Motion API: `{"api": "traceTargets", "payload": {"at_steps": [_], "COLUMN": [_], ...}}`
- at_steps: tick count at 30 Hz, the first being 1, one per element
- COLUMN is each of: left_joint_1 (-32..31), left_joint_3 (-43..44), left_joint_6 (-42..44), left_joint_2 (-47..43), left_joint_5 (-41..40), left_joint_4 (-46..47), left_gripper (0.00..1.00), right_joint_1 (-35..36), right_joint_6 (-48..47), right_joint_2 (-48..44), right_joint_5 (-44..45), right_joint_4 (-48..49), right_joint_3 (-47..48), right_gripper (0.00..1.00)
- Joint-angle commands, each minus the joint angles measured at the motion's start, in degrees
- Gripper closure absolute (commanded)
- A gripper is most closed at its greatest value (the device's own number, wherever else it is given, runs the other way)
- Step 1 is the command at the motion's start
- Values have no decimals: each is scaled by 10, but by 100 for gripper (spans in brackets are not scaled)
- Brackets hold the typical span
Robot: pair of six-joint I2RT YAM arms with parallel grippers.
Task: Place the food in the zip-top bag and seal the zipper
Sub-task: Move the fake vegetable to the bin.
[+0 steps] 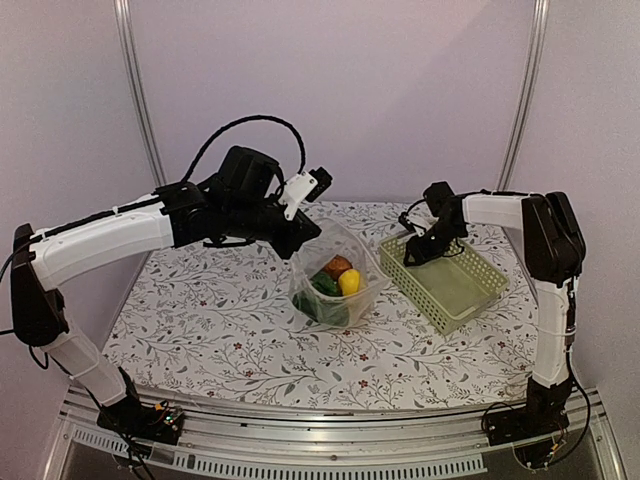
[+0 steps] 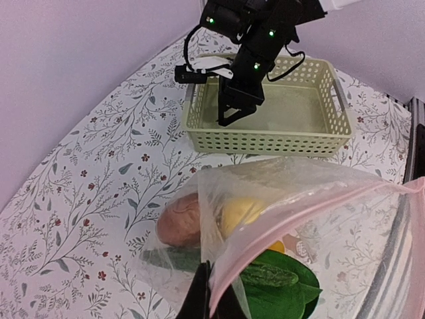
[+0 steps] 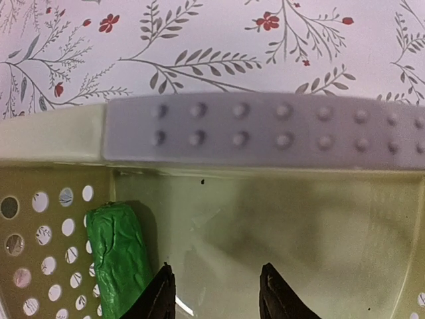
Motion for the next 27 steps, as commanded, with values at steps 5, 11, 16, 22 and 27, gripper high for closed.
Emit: {"api": "traceTargets", "payload": {"at_steps": [5,11,16,22,27], "left_joint_1": [0,2,2,3,4], "left_joint_3": [-2,-1,0,1,1], "left_joint_6": [4,4,4,5,5], "left_joint_2": [-6,-5,-7,-9,-9], "left_joint_5": [-5,-5,-5,-5,-5], "left_joint_4": [3,2,1,1,1], "left_gripper": [100,100,100,100,100], "right_joint_1": [-13,22,25,24,13], "right_joint_6": [-16,-57,-47,-38,-24], "right_joint_2": [-50,-39,-6,16,13], "right_joint_5": [-117,-120,-104,-54,-3], "right_joint_4": [4,-9,-13,-18,-14], "right_joint_3": [-23,-46,-38,-19,-18], "right_gripper": [57,51,51,51,52]}}
